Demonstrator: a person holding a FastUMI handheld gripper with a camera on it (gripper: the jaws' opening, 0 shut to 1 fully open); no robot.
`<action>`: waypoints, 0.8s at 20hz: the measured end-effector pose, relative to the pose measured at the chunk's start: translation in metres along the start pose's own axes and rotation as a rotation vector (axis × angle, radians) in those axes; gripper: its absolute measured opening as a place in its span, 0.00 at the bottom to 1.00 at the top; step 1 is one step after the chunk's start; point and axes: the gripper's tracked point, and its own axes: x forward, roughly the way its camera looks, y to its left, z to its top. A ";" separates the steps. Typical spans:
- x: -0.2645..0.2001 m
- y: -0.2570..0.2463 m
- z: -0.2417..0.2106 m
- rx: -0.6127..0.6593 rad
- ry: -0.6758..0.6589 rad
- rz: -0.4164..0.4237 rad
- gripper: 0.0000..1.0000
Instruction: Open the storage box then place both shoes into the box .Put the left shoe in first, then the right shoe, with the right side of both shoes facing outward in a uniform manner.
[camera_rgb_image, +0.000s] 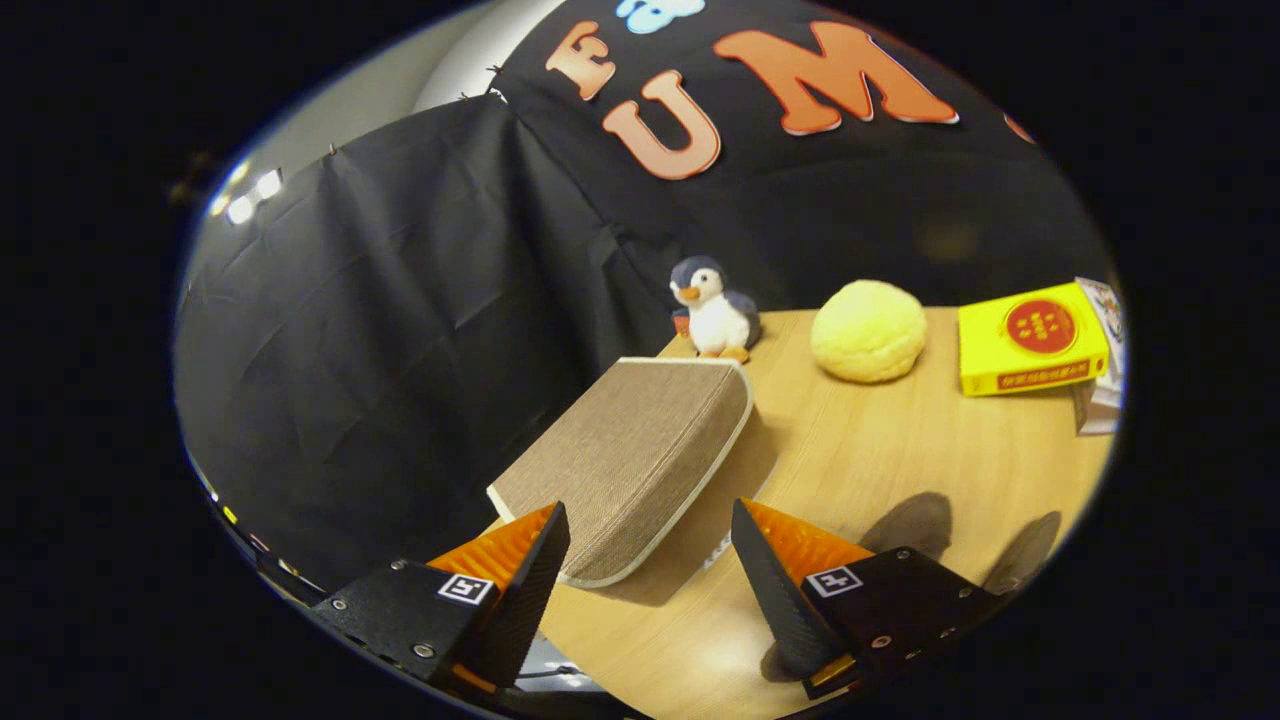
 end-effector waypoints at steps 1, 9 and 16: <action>0.011 0.001 -0.010 0.035 0.030 0.036 0.98; 0.050 0.012 -0.041 0.391 0.137 0.333 0.97; 0.062 0.023 -0.045 0.641 0.100 0.510 0.92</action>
